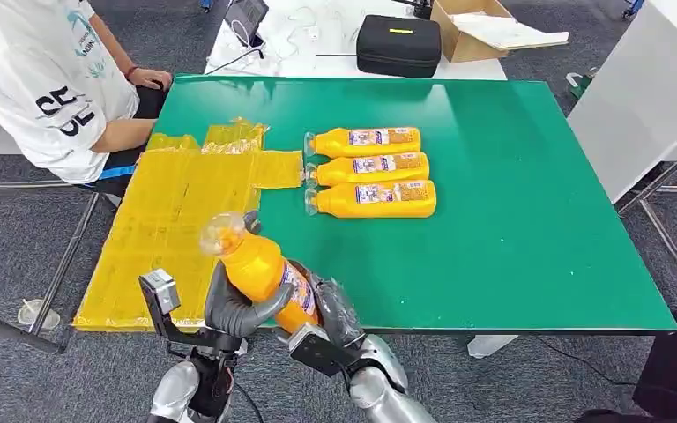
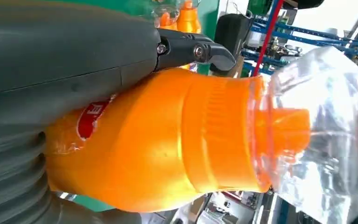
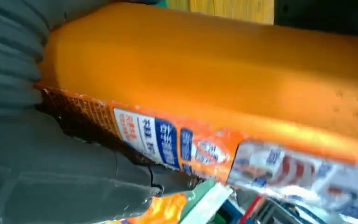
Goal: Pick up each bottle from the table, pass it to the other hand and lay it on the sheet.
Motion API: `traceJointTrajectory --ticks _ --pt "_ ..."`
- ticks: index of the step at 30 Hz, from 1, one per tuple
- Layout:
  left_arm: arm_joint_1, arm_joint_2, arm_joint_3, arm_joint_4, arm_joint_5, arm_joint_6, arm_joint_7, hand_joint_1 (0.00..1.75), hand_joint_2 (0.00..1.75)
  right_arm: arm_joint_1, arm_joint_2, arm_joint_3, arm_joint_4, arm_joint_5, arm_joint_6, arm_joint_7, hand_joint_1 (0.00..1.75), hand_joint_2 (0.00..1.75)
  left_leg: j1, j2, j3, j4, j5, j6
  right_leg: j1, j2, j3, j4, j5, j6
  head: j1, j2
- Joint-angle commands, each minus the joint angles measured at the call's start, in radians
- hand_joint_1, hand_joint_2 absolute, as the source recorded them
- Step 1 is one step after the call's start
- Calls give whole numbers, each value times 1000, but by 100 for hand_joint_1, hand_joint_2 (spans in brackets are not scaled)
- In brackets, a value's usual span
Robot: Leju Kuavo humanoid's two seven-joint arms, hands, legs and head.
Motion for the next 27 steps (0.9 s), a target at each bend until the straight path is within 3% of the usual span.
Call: traceJointTrajectory --ticks 1,2,6,7,8,22,23,24,25,27 --pt "-32 48 -52 77 -15 -30 24 0 175 -72 8 33 122 -2 -19 12 175 175 0 1 2 -1 0 0 0 0 2 -1 0 -1 0 0" --pt "-35 51 -58 86 -29 -35 26 0 175 -76 8 40 122 16 -41 23 175 175 0 2 8 -2 -2 1 1 0 9 -2 -2 -3 0 0" --pt "-42 61 -71 105 -56 -48 22 0 175 -81 9 44 125 27 -47 33 175 175 0 1 4 -1 -1 0 0 0 3 -1 0 -1 0 0" --pt "-42 63 -71 110 -61 -52 23 159 175 -82 11 44 127 23 -42 32 175 175 0 1 2 -1 0 0 0 0 2 -1 0 -1 0 0" --pt "-43 62 -68 119 -74 -45 28 175 175 -80 12 41 126 20 -47 31 175 175 0 1 5 -1 -1 0 0 0 5 -1 -1 -2 0 0" --pt "-31 43 -22 98 -48 -62 15 175 175 -74 12 49 139 27 -46 41 175 175 0 2 5 -1 -1 1 0 0 5 -1 -1 -2 0 0" --pt "-29 34 -3 94 -6 -78 24 175 175 -75 11 52 141 36 -55 48 154 175 0 2 5 -1 -1 1 1 1 4 -1 -1 -2 0 0" --pt "-29 29 8 91 29 -96 30 175 175 -74 11 50 140 35 -55 51 93 175 0 1 2 -1 -1 0 0 0 2 -1 0 -1 0 0" --pt "-28 27 13 90 43 -104 34 175 175 -73 12 48 138 33 -58 52 0 175 0 1 2 -1 0 0 0 0 2 -1 0 -1 0 0" --pt "-26 22 35 74 88 -113 39 175 175 -71 14 41 130 35 -74 65 0 175 0 2 6 -1 -2 1 1 0 6 -1 -1 -2 0 0"
